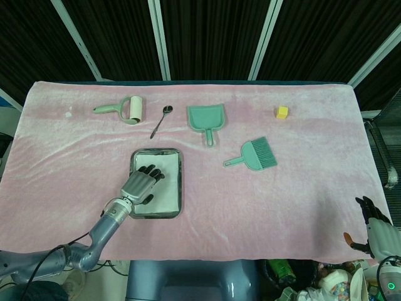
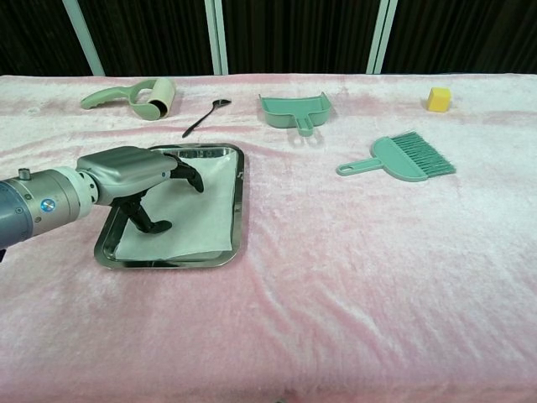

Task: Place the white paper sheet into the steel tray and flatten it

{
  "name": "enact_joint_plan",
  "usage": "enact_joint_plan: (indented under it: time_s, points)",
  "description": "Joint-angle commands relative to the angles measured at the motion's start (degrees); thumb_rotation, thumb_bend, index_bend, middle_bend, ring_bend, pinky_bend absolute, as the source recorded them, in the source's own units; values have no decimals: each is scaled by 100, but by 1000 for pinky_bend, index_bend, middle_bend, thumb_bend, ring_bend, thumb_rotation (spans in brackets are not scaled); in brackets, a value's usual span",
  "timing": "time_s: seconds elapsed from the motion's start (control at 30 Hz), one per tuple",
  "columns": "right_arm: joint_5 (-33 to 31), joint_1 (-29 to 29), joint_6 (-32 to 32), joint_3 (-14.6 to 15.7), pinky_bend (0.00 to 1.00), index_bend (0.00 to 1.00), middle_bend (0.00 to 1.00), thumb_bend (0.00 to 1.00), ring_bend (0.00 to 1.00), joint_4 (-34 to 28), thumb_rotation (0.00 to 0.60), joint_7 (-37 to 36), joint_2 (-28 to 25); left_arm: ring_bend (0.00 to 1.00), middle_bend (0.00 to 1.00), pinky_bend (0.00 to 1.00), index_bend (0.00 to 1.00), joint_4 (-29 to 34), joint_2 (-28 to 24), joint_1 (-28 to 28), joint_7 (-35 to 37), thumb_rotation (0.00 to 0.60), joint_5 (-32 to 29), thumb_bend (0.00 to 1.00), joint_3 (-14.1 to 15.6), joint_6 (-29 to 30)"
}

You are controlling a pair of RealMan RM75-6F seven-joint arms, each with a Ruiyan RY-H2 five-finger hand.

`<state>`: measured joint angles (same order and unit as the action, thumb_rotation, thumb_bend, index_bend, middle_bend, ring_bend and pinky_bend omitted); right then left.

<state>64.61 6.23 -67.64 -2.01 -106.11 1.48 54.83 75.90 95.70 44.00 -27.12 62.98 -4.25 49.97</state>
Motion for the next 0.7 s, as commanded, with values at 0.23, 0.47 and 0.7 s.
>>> enact_joint_plan:
  time_s: [0.23,0.47,0.7]
  points:
    - [-6,5,8,2,155,0,8,252,94,3,600,7,2,78,185,200,225,87,-48,-24,-46,600,140,341,-22,199]
    - [-6,6,-3,1,155,0,8,252,94,2,600,23,5,78,187,200,241,399,-207,-60,-221,600,153,341,-60,392]
    - [76,-8,-117,-1,155,0,8,252,94,58,600,108,40,73,154,129,222,1320,-903,-388,-649,600,621,334,-63,1481]
